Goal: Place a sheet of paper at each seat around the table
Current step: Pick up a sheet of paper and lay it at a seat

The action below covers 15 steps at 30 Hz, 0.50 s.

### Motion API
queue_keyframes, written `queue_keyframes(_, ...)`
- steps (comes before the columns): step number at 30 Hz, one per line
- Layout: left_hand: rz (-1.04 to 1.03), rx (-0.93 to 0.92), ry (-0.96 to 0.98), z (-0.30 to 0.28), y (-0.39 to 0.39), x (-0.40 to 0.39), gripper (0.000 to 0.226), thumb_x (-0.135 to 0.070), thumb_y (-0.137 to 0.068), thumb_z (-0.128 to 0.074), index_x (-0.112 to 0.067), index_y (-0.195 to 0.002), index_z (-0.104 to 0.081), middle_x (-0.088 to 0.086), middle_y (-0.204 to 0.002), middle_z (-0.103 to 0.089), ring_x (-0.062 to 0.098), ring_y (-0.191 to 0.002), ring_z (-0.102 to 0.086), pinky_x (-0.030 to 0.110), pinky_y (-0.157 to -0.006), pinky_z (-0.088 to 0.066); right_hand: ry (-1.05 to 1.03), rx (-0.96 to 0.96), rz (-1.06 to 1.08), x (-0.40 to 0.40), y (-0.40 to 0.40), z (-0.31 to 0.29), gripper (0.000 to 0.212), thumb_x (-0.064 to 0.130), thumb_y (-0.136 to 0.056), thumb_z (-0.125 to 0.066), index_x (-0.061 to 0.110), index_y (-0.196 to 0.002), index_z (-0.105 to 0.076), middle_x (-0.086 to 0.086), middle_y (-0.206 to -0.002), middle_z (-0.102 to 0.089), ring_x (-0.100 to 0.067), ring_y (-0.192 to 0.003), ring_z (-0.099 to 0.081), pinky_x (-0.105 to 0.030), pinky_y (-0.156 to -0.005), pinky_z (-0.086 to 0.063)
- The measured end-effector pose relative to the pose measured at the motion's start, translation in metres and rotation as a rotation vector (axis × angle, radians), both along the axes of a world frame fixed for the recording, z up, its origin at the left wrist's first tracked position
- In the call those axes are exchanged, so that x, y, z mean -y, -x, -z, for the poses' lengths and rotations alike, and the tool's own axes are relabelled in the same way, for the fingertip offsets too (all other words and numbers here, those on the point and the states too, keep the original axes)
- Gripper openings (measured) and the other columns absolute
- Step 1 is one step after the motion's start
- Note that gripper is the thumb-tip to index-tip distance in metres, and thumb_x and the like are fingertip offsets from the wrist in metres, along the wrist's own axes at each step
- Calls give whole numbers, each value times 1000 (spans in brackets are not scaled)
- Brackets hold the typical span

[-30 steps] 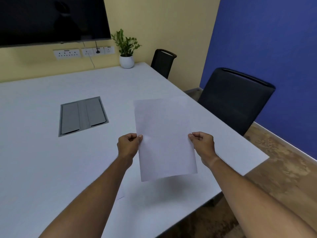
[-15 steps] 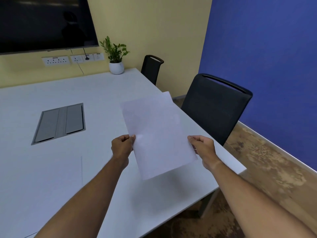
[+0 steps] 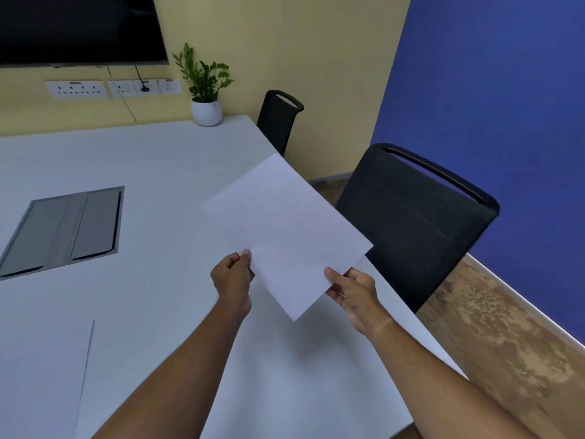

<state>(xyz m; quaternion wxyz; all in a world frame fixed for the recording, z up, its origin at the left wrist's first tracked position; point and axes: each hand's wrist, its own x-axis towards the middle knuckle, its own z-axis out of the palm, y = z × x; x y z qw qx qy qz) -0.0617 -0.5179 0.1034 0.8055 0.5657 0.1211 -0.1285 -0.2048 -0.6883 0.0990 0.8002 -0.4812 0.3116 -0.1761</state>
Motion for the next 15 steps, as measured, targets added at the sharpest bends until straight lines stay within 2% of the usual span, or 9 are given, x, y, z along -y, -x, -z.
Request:
queue_keyframes(4,55,-23,77,-5,-26,-2,14,-3,-89,-62,-11,-77,-61,3,-77,-69,16,-67,-67,24,-60,-56,19,-18,-76,43,-18,0,13,6,-82,-77,1,-92,-71,-14,-96,-77,-23,-85,-75,-26,-68,-59)
queue_keyframes(7,76,-97,179,-10,-54,-17,9,-13,-89,-58,-14,-80,-61,4,-76,-68,18,-66,-64,29,-65,-55,37,-38,-199,85,-25,-1,27,5,-82,-75,-2,-108,-70,-15,-109,-75,-28,-96,-74,-27,-71,-59)
queue_keyframes(9,90,-137,187,-8,-71,-32,13,-22,-88,-57,-13,-84,-66,5,-79,-70,20,-67,-66,32,-70,-52,36,-69,-267,111,-29,-4,34,4,-80,-75,-2,-113,-67,-15,-112,-74,-27,-98,-74,-28,-71,-59)
queue_keyframes(12,184,-146,86,-1,-84,-47,28,-34,-88,-58,-10,-96,-70,4,-88,-75,18,-71,-70,33,-70,-50,51,-126,-373,143,-38,-5,40,5,-75,-76,-1,-114,-68,-14,-113,-74,-25,-95,-74,-28,-69,-59)
queue_keyframes(15,234,-134,-68,8,-82,-43,28,-35,-89,-62,-11,-101,-71,5,-95,-76,20,-84,-71,34,-75,-51,73,-174,-515,166,-50,-1,45,9,-70,-77,-1,-113,-69,-14,-113,-74,-25,-98,-74,-28,-70,-59)
